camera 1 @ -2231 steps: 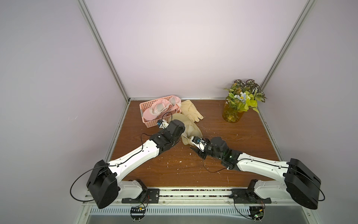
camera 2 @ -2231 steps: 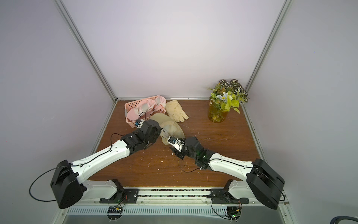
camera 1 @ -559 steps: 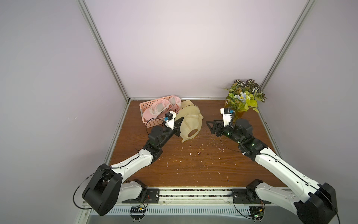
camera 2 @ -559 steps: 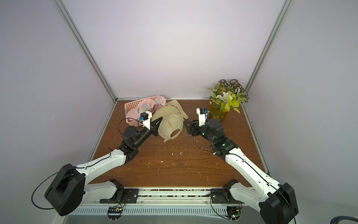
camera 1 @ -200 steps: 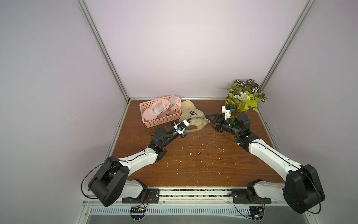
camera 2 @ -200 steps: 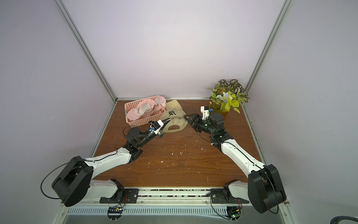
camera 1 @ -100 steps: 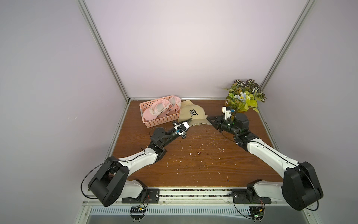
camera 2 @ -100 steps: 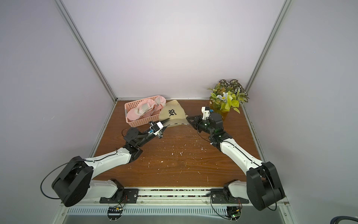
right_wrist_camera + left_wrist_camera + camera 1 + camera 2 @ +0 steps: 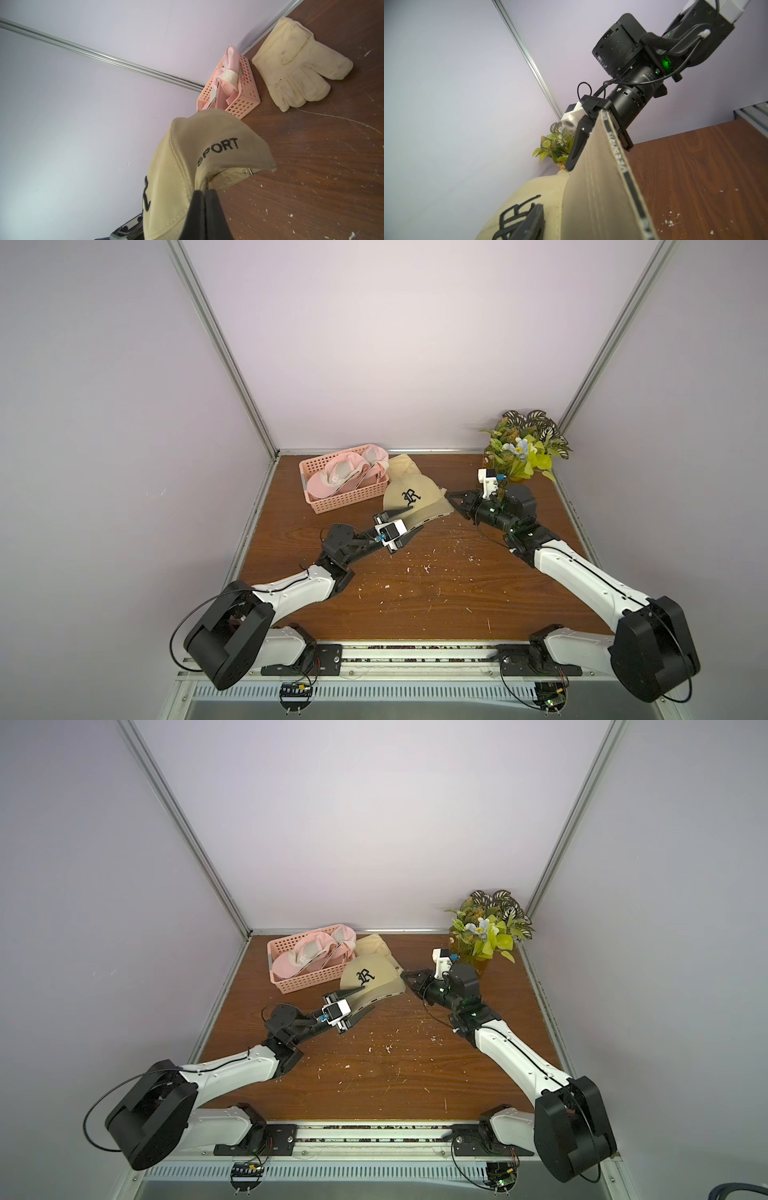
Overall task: Turn the baseball cap inside out
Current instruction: Place the baseball cap at the center of the board.
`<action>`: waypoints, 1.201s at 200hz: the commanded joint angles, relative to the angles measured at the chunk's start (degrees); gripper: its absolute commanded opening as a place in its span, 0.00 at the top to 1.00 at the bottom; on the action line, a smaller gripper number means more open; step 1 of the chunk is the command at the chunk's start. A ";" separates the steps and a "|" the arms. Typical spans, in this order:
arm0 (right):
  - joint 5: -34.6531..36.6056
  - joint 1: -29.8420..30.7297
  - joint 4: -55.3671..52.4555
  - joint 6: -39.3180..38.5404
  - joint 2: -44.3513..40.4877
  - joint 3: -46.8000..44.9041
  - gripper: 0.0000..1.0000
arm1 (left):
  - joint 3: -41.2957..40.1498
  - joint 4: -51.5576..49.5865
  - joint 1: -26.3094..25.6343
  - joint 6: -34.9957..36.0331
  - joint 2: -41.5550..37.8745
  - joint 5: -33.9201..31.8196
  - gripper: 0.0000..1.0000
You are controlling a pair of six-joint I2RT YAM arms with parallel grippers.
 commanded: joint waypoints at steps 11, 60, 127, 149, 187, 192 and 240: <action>0.21 0.82 -0.76 -4.64 -1.94 2.05 1.00 | -2.04 1.41 -0.66 -1.85 -2.36 3.68 0.34; 1.54 0.79 -0.97 -7.78 -1.02 2.17 1.00 | -5.64 1.36 -0.66 -8.92 -4.06 10.99 0.25; 0.03 2.16 1.24 -15.12 1.23 0.96 1.00 | -11.10 -0.58 -0.70 -22.06 -15.54 -4.10 0.25; -0.03 5.08 3.30 -17.76 2.32 1.85 1.00 | -11.04 -6.51 -0.64 -29.66 -21.27 -16.83 0.26; 3.05 13.26 4.09 -23.69 7.17 7.47 1.00 | -5.03 -30.56 -0.39 -42.12 -31.55 -39.43 0.25; 3.05 14.29 4.13 -24.01 8.20 8.34 1.00 | -4.70 -32.34 -0.29 -42.41 -32.57 -40.78 0.25; 3.33 21.71 8.47 -24.59 16.47 15.03 1.00 | -6.21 -37.90 -0.13 -43.34 -41.10 -47.17 0.24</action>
